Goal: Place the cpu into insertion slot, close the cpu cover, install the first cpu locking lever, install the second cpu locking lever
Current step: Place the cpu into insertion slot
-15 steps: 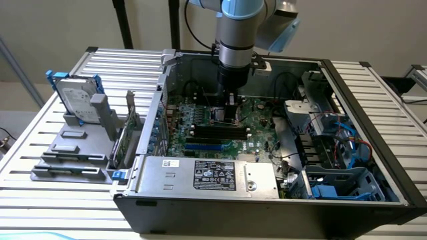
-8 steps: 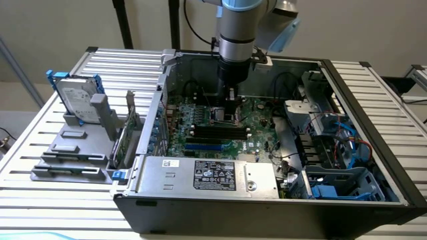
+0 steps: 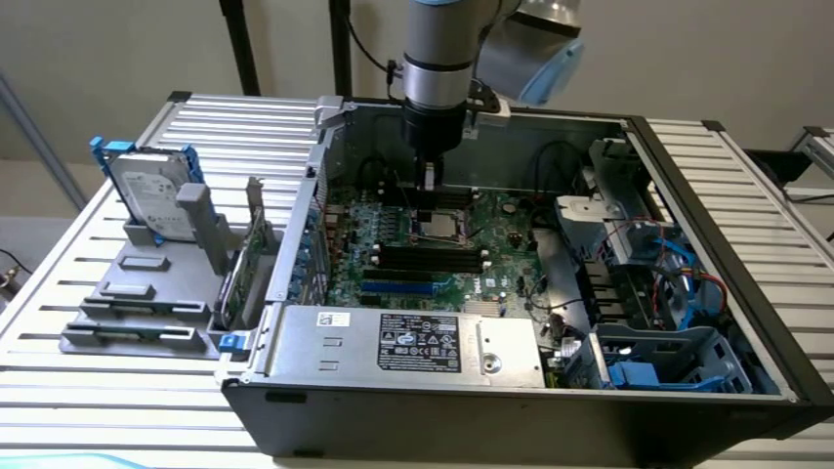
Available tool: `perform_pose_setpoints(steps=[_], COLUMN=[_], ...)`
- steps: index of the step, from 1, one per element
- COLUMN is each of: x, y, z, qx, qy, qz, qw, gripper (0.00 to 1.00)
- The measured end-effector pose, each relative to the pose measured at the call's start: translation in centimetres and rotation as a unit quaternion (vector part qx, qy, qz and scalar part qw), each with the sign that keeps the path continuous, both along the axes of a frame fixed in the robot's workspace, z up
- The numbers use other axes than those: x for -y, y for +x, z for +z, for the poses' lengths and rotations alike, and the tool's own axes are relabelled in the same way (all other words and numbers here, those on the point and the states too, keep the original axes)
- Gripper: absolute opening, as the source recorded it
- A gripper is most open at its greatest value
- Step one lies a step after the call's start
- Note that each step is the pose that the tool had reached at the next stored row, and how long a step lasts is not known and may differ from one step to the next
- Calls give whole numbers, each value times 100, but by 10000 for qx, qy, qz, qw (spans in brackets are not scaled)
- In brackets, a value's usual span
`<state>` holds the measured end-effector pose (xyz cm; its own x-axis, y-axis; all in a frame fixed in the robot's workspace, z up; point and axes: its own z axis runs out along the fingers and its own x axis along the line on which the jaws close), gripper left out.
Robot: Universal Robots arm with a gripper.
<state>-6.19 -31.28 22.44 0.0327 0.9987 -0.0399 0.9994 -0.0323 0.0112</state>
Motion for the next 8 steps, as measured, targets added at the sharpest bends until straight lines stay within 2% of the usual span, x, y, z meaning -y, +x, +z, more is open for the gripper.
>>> perform_pose_setpoints(steps=[1, 3, 4, 6, 8], x=[1, 8, 10, 11, 11], y=[-49, -123, -145, -151, -151], z=[9, 26, 32, 33, 33], qx=[0, -1, 0, 0, 0], qy=[2, 4, 4, 5, 5], qz=[0, 0, 0, 0, 0], qw=[10000, 10000, 10000, 10000, 10000], gripper=[36, 24, 24, 12, 11])
